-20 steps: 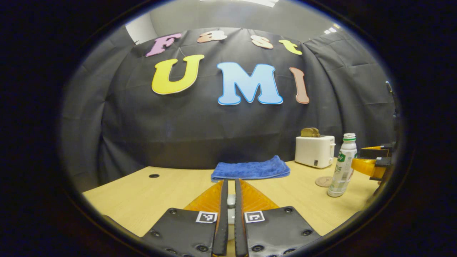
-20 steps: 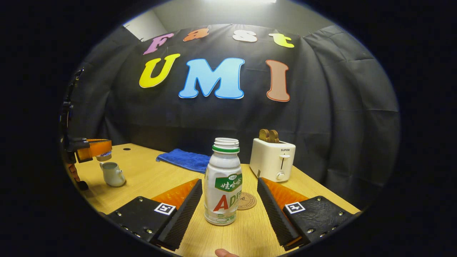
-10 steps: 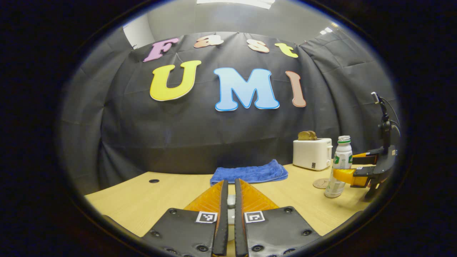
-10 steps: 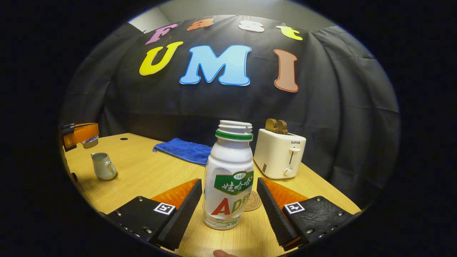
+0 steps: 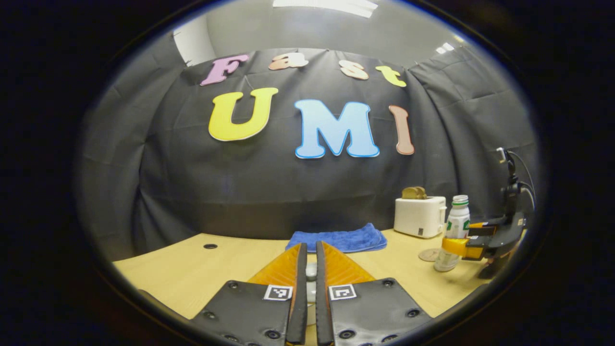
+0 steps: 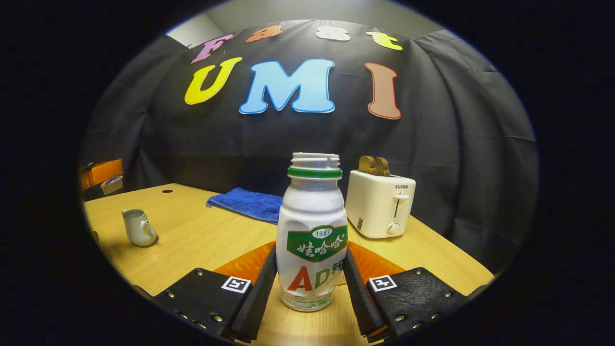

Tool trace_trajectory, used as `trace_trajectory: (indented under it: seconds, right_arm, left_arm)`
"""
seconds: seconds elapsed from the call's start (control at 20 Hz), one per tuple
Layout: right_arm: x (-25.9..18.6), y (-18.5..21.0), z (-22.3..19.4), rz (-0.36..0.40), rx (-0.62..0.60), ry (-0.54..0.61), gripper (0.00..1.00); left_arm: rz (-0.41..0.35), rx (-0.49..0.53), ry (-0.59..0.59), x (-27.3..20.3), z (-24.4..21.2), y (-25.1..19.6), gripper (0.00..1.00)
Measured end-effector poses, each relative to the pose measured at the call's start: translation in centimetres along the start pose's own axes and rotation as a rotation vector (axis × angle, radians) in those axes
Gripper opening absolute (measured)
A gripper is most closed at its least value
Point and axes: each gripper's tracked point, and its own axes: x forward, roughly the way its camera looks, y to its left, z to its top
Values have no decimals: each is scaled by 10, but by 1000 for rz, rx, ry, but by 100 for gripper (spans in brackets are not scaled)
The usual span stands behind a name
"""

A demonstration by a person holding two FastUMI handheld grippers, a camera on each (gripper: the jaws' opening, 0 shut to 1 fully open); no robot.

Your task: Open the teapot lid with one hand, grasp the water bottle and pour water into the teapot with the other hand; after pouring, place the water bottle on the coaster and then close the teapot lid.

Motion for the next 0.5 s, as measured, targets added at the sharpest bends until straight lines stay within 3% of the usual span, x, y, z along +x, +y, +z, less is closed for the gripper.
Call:
trace_trajectory:
  seconds: [0.05,0.1,0.15,0.2,0.25,0.3,0.5]
  right_arm:
    - [-1,0,3,0,1,-8,70]
    - [-3,1,6,4,0,-15,70]
    - [-4,2,8,4,-3,-20,70]
    - [-5,4,10,5,-8,-23,70]
    - [-7,5,12,9,-11,-29,70]
    - [-10,8,14,15,-17,-32,70]
    - [-23,20,17,26,-134,-46,70]
  left_arm:
    - [-4,-20,-2,-3,3,2,13]
    - [-7,-28,-11,-6,9,5,18]
    - [-5,-22,-21,-10,12,6,13]
    - [-5,-15,-26,-14,15,9,18]
    - [-10,-14,-24,-16,14,10,13]
    - [-12,-24,-22,-21,14,12,18]
    - [-33,-78,-14,-55,14,16,14]
